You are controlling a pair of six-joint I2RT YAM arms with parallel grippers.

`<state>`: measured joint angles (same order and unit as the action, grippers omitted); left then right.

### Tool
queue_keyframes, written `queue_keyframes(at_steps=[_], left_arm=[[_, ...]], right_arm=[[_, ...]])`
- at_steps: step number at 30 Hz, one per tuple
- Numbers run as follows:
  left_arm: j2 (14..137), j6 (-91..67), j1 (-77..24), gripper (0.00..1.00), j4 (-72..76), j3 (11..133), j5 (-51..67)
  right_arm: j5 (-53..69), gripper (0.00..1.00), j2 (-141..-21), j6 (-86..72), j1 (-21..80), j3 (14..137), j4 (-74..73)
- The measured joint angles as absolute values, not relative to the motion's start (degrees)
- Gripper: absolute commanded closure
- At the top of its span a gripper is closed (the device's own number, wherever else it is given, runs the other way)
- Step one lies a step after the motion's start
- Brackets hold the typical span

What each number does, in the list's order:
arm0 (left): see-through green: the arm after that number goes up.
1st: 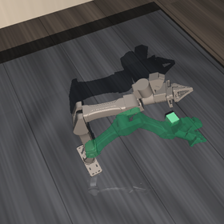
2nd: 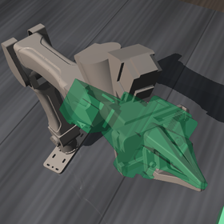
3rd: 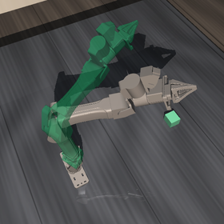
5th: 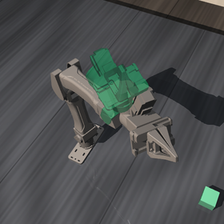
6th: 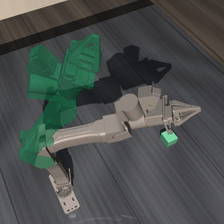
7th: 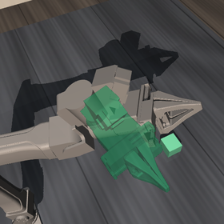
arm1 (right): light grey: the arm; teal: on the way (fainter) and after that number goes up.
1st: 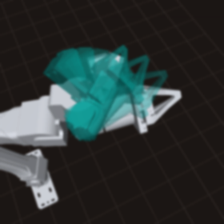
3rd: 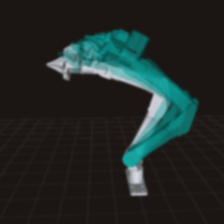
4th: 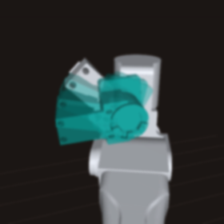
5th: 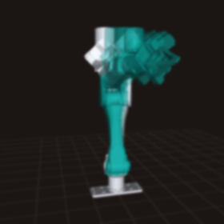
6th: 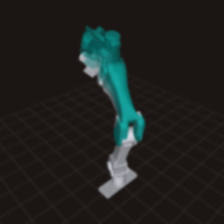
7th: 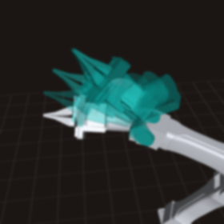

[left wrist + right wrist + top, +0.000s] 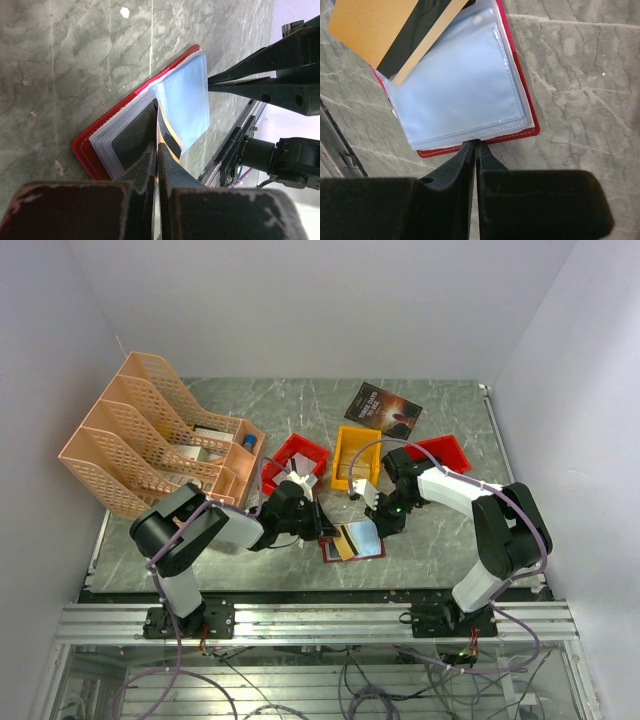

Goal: Put the credit cards into the card holder
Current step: Insert the credit card into the card holder.

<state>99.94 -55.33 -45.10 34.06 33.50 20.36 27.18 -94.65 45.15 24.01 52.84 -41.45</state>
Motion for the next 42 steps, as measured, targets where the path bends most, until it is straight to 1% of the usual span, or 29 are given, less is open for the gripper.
queue_keyframes(at_steps=[42], left_arm=[[103.1,-52.5,-46.1,0.93,22.7,42.1,20.8]], right_arm=[[26.1,0.94,-95.2,43.0,24.5,53.4,-41.5]])
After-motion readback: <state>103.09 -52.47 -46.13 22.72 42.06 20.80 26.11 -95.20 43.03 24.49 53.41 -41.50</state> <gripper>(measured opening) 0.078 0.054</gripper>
